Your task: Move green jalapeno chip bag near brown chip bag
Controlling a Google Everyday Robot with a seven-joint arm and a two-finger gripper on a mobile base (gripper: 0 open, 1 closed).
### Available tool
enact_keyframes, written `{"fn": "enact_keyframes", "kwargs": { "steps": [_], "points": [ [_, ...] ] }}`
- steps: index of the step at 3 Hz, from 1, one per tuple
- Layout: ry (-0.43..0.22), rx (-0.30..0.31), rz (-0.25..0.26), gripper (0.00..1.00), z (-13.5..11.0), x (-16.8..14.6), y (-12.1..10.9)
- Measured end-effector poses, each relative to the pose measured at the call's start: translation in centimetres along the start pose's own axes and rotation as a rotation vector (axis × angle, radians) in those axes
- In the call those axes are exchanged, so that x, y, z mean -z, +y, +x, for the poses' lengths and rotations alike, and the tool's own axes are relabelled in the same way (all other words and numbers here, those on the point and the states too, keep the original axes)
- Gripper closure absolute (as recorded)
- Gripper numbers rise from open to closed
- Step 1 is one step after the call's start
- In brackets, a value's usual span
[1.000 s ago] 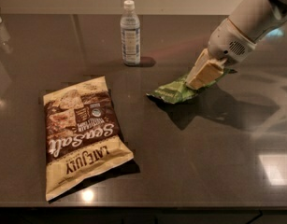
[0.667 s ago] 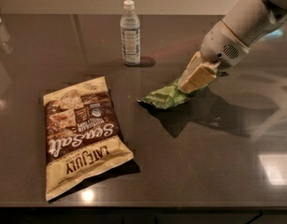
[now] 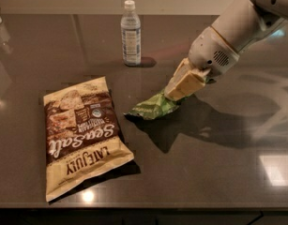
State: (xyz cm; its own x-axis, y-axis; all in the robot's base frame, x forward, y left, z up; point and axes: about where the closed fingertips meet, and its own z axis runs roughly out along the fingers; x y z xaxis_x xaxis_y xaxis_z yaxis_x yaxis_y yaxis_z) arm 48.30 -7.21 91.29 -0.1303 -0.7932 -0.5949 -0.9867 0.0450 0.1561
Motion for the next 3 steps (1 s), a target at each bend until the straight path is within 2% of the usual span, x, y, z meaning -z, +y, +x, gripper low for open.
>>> {"fn": "enact_keyframes", "kwargs": {
  "steps": [1, 2, 3],
  "points": [
    [-0.009, 0.016, -0.029, 1.0, -0.8, -0.6, 1.5],
    [-0.001, 0.015, -0.034, 0.83, -1.0, -0.9, 2.4],
    [0.001, 0.007, -0.028, 0.61, -0.8, -1.0, 2.7]
  ]
}}
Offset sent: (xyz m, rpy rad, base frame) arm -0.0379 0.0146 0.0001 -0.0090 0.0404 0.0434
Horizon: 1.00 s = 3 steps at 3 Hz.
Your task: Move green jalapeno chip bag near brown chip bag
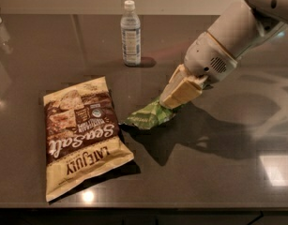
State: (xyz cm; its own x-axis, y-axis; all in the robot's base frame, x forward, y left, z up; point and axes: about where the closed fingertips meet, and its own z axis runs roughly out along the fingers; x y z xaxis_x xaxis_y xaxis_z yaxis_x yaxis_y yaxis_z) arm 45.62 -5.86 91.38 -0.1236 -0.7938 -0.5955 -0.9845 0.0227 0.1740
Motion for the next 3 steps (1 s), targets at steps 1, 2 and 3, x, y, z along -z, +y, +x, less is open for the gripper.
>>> {"fn": "enact_keyframes", "kwargs": {
  "steps": [1, 2, 3],
  "points": [
    [-0.002, 0.002, 0.007, 0.36, -0.21, -0.04, -0.06],
    [-0.004, 0.005, 0.012, 0.13, -0.41, -0.07, -0.11],
    [-0.006, 0.008, 0.018, 0.0, -0.6, -0.1, -0.15]
  ]
}}
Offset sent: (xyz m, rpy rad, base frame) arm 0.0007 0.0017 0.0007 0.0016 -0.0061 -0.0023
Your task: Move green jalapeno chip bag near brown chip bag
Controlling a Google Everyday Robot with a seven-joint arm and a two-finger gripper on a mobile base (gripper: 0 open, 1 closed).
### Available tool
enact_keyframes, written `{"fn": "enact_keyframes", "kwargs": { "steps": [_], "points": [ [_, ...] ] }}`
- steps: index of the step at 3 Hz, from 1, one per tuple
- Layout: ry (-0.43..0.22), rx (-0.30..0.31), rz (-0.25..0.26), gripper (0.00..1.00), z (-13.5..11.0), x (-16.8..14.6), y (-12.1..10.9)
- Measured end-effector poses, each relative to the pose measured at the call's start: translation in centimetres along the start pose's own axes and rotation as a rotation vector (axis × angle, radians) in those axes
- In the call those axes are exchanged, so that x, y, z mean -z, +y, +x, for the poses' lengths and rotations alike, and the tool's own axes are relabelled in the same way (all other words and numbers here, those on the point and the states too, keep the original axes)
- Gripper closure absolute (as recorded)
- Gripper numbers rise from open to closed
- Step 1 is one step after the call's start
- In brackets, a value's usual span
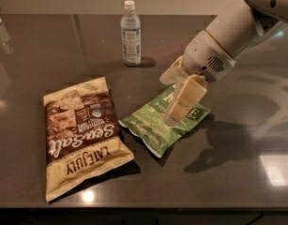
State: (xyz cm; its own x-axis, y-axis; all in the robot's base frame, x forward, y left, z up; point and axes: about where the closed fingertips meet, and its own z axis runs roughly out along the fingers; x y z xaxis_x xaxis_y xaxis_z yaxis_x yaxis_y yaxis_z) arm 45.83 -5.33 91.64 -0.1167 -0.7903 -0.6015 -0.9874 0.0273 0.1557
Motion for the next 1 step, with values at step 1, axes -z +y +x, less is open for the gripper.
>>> {"fn": "enact_keyframes", "kwargs": {
  "steps": [1],
  "points": [
    [0.0, 0.0, 0.0, 0.0, 0.0, 0.0, 0.0]
  ]
}}
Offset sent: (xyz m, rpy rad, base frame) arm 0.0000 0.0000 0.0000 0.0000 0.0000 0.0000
